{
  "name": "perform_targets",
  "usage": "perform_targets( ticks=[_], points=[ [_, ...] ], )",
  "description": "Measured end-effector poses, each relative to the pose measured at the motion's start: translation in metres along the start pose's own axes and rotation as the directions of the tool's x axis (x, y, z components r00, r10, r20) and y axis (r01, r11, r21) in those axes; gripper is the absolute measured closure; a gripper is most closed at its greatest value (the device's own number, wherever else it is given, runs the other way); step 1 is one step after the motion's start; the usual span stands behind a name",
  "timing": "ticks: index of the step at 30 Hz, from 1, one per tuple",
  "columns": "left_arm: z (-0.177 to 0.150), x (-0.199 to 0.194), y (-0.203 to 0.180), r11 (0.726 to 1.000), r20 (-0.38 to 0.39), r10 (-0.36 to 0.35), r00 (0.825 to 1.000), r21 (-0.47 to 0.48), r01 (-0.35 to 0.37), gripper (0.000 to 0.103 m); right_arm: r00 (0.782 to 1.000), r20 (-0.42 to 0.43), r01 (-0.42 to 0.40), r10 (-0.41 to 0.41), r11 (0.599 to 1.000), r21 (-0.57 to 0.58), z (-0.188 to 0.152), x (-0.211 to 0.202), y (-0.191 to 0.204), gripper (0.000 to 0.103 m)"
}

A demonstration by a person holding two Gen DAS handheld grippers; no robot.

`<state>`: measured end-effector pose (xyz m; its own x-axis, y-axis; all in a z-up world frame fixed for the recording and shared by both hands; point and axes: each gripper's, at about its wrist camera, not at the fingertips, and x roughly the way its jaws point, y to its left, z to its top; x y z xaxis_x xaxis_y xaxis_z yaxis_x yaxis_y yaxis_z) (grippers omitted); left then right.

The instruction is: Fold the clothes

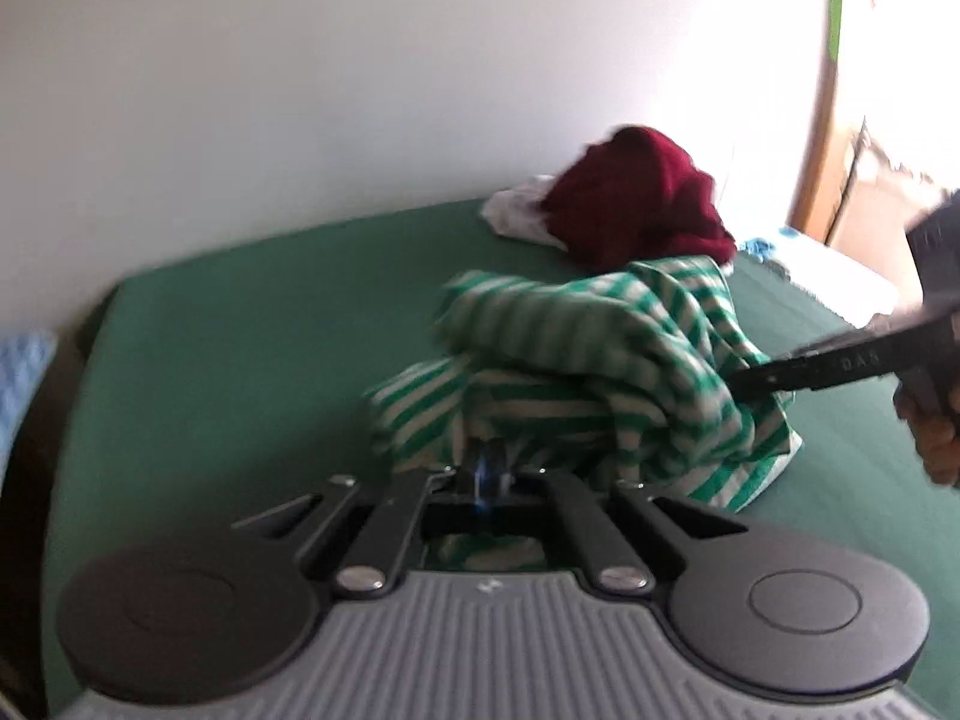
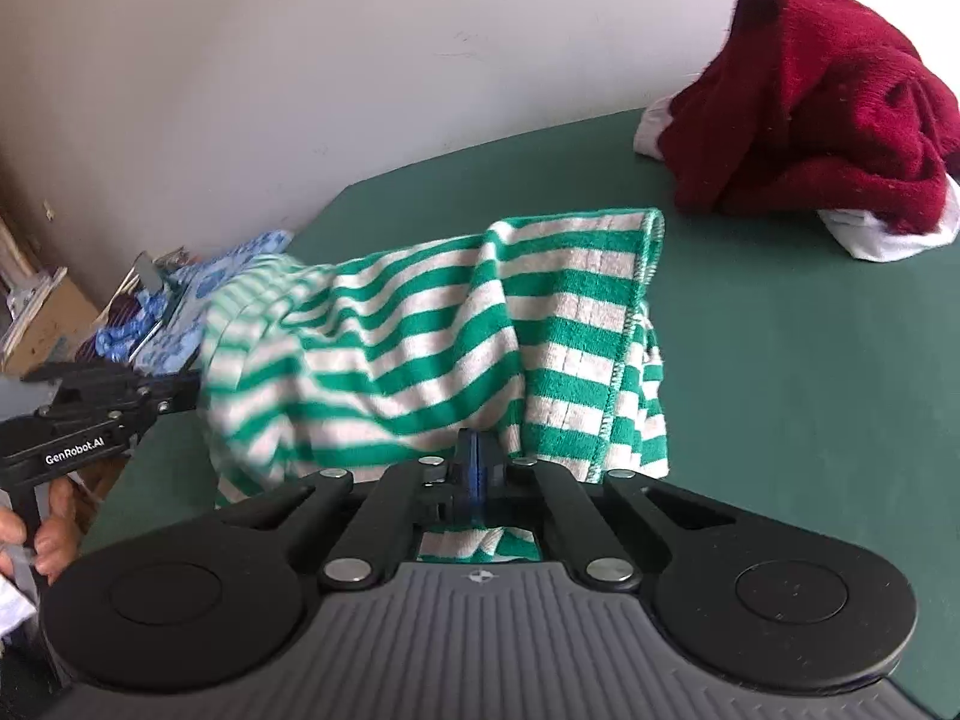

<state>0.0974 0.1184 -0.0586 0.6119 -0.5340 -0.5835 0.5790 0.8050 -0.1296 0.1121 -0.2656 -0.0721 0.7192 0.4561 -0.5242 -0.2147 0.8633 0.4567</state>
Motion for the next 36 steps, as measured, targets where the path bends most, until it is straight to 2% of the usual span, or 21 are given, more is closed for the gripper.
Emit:
perform_targets(
  ticks=[2,4,5,6,7,9,11,12,15,16,17,19,21,23,25,26,27,30,31,34,36],
  points=[
    [-0.003,-0.004,0.0,1.0,-0.006,0.003,1.0,-0.015,-0.003,0.103,0.999,0.025,-0.02,0.02,1.0,0.0,0.001,-0.003,0.005,0.103],
    [0.0,-0.015,-0.011,1.0,0.025,-0.015,1.0,0.009,0.014,0.101,0.998,0.05,-0.041,0.041,0.999,-0.001,0.001,-0.006,0.01,0.103],
    [0.003,-0.021,-0.019,0.999,0.049,-0.024,0.998,0.026,0.022,0.099,0.997,0.063,-0.051,0.051,0.999,-0.002,0.001,-0.008,0.012,0.096],
    [0.005,-0.025,-0.028,0.999,0.074,-0.033,0.997,0.044,0.03,0.089,0.995,0.076,-0.061,0.061,0.998,-0.002,0.002,-0.009,0.015,0.096],
    [0.008,-0.026,-0.036,0.997,0.087,-0.042,0.995,0.066,0.037,0.069,0.994,0.088,-0.071,0.071,0.997,-0.003,0.002,-0.011,0.017,0.096],
    [0.011,-0.024,-0.052,0.991,0.106,-0.062,0.992,0.121,0.049,0.056,0.985,0.114,-0.127,0.127,0.992,-0.006,0.007,-0.013,0.026,0.093],
    [0.013,-0.011,-0.062,0.986,0.086,-0.078,0.993,0.156,0.064,0.055,0.981,0.1,-0.169,0.168,0.986,0.001,0.019,-0.002,0.039,0.071],
    [0.013,-0.004,-0.065,0.984,0.07,-0.078,0.994,0.168,0.065,0.055,0.981,0.085,-0.179,0.177,0.984,0.012,0.024,0.007,0.044,0.067],
    [0.009,0.017,-0.069,0.981,0.018,-0.057,0.998,0.188,0.053,0.055,0.983,0.04,-0.184,0.181,0.978,0.096,0.036,0.043,0.046,0.066],
    [0.007,0.02,-0.068,0.981,0.006,-0.052,0.999,0.189,0.05,0.055,0.984,-0.004,-0.176,0.178,0.977,0.124,0.038,0.054,0.046,0.071],
    [0.005,0.023,-0.067,0.981,-0.004,-0.047,0.999,0.191,0.047,0.055,0.983,-0.051,-0.167,0.176,0.974,0.152,0.04,0.066,0.046,0.094],
    [0.001,0.028,-0.064,0.982,-0.02,-0.04,0.999,0.186,0.043,0.056,0.974,-0.049,-0.21,0.221,0.963,0.166,0.042,0.066,0.053,0.1],
    [-0.001,0.027,-0.061,0.986,-0.025,-0.051,0.998,0.16,0.055,0.055,0.956,-0.012,-0.289,0.294,0.946,0.145,0.043,0.057,0.066,0.1],
    [0.0,0.023,-0.059,0.987,-0.021,-0.047,0.999,0.153,0.05,0.05,0.956,-0.058,-0.282,0.289,0.954,0.099,0.042,0.068,0.08,0.096],
    [0.001,0.018,-0.057,0.986,-0.015,-0.028,1.0,0.162,0.03,0.042,0.936,-0.145,-0.308,0.32,0.946,0.1,0.036,0.09,0.085,0.075],
    [0.002,0.015,-0.056,0.985,-0.01,-0.009,1.0,0.173,0.01,0.042,0.941,-0.186,-0.271,0.282,0.959,0.085,0.032,0.102,0.086,0.074],
    [0.002,0.011,-0.054,0.983,-0.003,0.004,1.0,0.182,-0.003,0.04,0.954,-0.184,-0.23,0.236,0.972,0.056,0.028,0.104,0.088,0.078],
    [0.006,0.001,-0.048,0.983,0.014,0.01,1.0,0.184,-0.013,0.04,0.953,-0.073,-0.288,0.295,0.953,0.093,0.031,0.079,0.082,0.074],
    [0.009,-0.002,-0.045,0.985,0.022,0.001,1.0,0.174,-0.005,0.038,0.957,-0.028,-0.286,0.29,0.954,0.091,0.032,0.067,0.078,0.069],
    [0.022,0.005,-0.039,0.992,0.043,-0.031,0.999,0.127,0.026,0.026,0.981,0.136,-0.154,0.142,0.985,0.084,0.036,0.033,0.058,0.065],
    [0.033,0.019,-0.035,0.995,0.038,-0.041,0.998,0.09,0.038,0.026,0.987,0.161,-0.047,0.026,0.991,0.124,0.035,0.025,0.043,0.063]
  ],
)
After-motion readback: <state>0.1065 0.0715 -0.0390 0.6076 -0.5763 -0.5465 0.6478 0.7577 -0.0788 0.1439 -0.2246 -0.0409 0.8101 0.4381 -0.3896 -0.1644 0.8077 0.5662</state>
